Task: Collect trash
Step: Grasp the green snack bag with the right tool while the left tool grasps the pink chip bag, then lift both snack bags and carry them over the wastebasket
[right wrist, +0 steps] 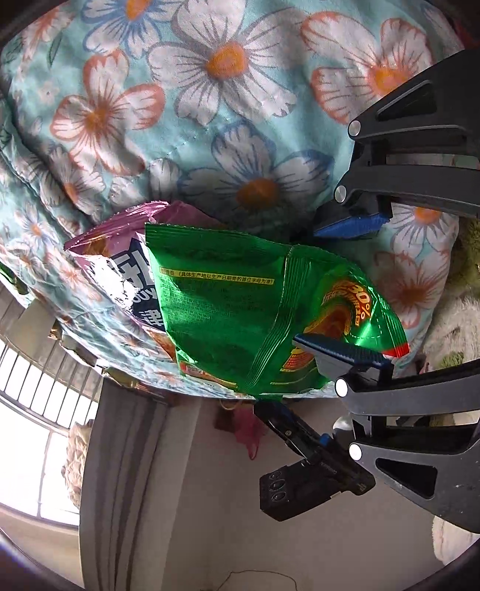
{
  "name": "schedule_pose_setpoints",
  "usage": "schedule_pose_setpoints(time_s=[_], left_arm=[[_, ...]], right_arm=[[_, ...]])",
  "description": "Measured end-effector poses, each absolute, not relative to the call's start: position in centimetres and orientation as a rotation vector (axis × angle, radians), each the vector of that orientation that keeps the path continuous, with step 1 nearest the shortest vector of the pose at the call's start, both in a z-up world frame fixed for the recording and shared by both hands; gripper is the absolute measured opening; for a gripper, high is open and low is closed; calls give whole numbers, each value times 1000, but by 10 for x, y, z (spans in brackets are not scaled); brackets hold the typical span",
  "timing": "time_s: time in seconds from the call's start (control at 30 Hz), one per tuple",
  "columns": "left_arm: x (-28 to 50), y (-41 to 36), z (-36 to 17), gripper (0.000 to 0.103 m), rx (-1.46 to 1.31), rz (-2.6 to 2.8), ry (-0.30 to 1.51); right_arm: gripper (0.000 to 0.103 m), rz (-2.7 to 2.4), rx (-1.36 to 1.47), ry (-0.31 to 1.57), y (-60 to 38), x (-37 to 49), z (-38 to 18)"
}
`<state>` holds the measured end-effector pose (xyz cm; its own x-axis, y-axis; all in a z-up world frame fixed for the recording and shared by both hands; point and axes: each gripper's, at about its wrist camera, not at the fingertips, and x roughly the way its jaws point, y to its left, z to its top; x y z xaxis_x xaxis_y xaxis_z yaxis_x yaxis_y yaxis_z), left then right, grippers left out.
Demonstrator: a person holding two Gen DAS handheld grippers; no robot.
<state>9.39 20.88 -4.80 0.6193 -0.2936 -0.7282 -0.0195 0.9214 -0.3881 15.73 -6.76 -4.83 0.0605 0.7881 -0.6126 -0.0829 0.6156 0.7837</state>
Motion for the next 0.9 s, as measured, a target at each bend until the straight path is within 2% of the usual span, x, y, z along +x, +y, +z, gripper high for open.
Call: schedule_pose_setpoints(time_s=[0.2, 0.23, 0.3, 0.47, 0.63, 0.77, 0.9], left_arm=[[88, 214, -49, 78, -396, -167, 879], [86, 217, -46, 78, -411, -175, 868], [84, 225, -42, 78, -459, -188, 849], [91, 236, -37, 77, -493, -164, 839], [112, 232, -55, 72, -538, -155, 939], [132, 233, -79, 65, -580, -100, 1048], [139, 238, -78, 63, -679, -144, 1048]], right_arm=[[20, 745, 679, 1346, -75, 148, -37], [10, 753, 683, 1324, -82, 145, -32], [4, 787, 719, 1278, -94, 141, -21], [2, 784, 826, 1110, -155, 132, 6], [2, 649, 954, 963, -232, 120, 13], [2, 546, 1012, 920, -268, 114, 5], [2, 494, 1009, 953, -271, 117, -10]])
